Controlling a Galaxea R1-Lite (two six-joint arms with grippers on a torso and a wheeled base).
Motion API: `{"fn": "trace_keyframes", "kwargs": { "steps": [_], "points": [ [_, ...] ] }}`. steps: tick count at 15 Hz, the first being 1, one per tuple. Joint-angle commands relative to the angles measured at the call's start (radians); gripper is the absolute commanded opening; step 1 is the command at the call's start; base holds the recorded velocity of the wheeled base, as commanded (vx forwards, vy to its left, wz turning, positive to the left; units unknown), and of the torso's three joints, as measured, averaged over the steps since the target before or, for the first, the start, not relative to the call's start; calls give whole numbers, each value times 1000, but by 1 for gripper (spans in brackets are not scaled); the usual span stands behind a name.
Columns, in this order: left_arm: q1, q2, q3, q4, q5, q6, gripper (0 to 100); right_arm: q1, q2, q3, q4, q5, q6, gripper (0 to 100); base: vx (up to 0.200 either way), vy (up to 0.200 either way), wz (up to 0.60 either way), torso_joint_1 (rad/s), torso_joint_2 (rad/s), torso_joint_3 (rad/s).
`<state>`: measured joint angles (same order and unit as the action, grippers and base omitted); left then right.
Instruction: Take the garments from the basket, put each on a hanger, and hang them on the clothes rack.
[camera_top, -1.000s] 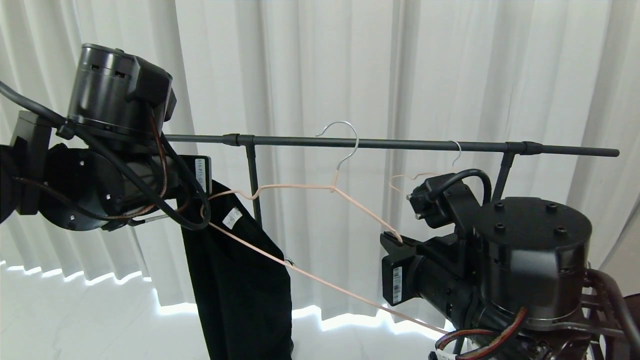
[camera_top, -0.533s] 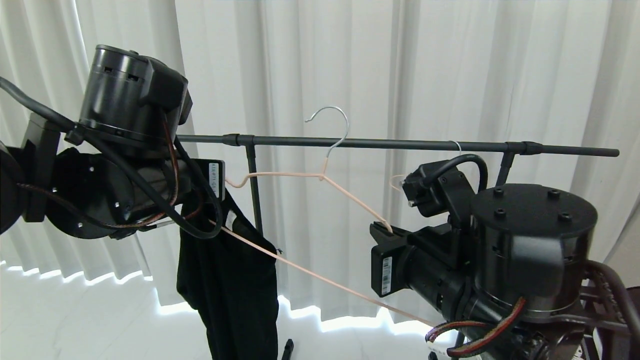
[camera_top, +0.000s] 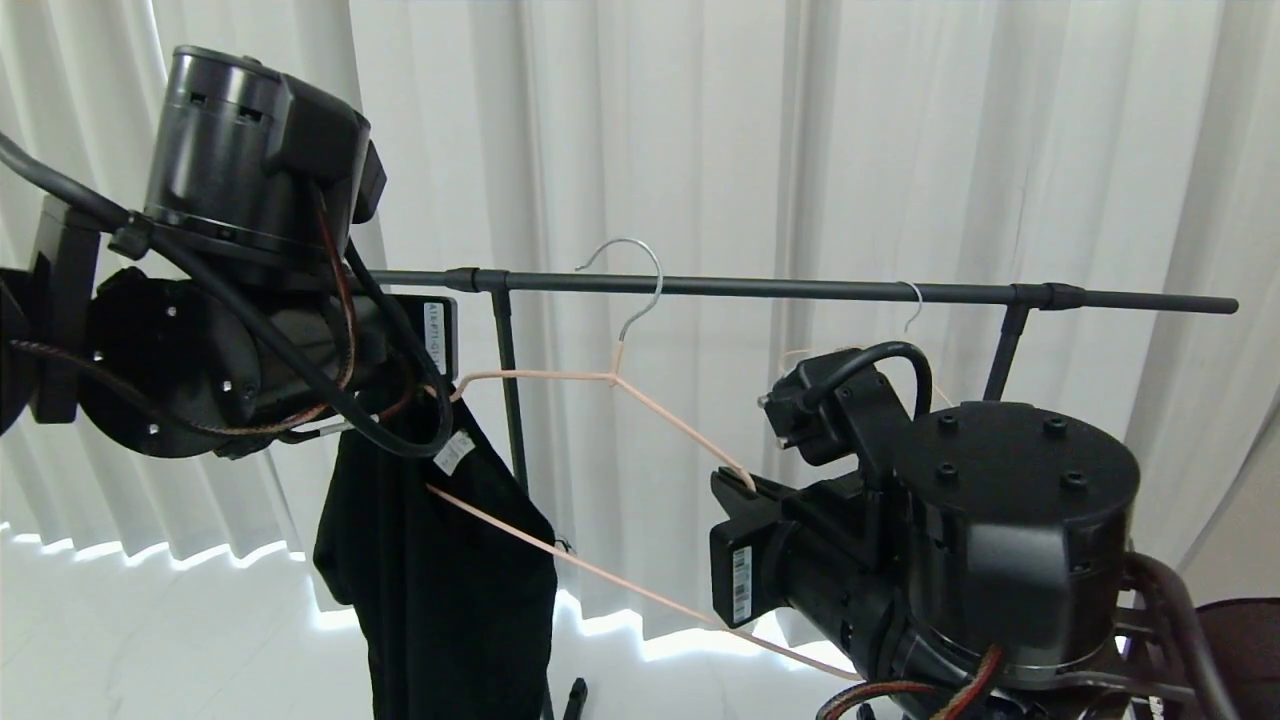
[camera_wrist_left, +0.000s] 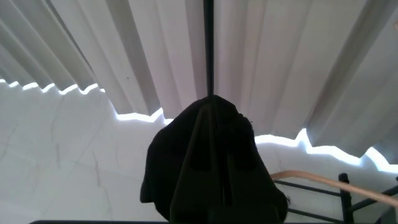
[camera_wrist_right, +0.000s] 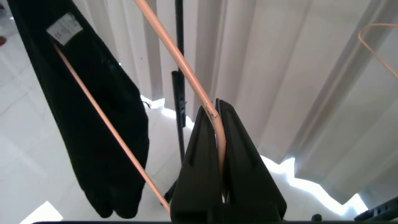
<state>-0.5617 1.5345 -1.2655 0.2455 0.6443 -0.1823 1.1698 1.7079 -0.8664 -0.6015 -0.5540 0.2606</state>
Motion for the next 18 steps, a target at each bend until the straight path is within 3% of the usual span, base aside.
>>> {"fn": "trace_keyframes", "kwargs": {
  "steps": [1, 7, 13, 18],
  "points": [
    [-6, -4, -18, 0, 0, 0, 0, 1, 7, 1, 2, -1, 0, 0, 0, 0, 0, 0, 0, 0],
    [32, -5, -20, 23, 2, -2, 0, -58, -5, -10, -17, -35, -4, 0, 0, 0, 0, 0, 0, 0],
    [-172, 1, -66, 23, -2, -58, 0, -22, 58, -62, -34, -30, -9, 0, 0, 0, 0, 0, 0, 0],
    [-257, 1, -92, 23, -2, -75, 0, -22, 101, -108, -34, -30, -8, 0, 0, 0, 0, 0, 0, 0]
  ]
}}
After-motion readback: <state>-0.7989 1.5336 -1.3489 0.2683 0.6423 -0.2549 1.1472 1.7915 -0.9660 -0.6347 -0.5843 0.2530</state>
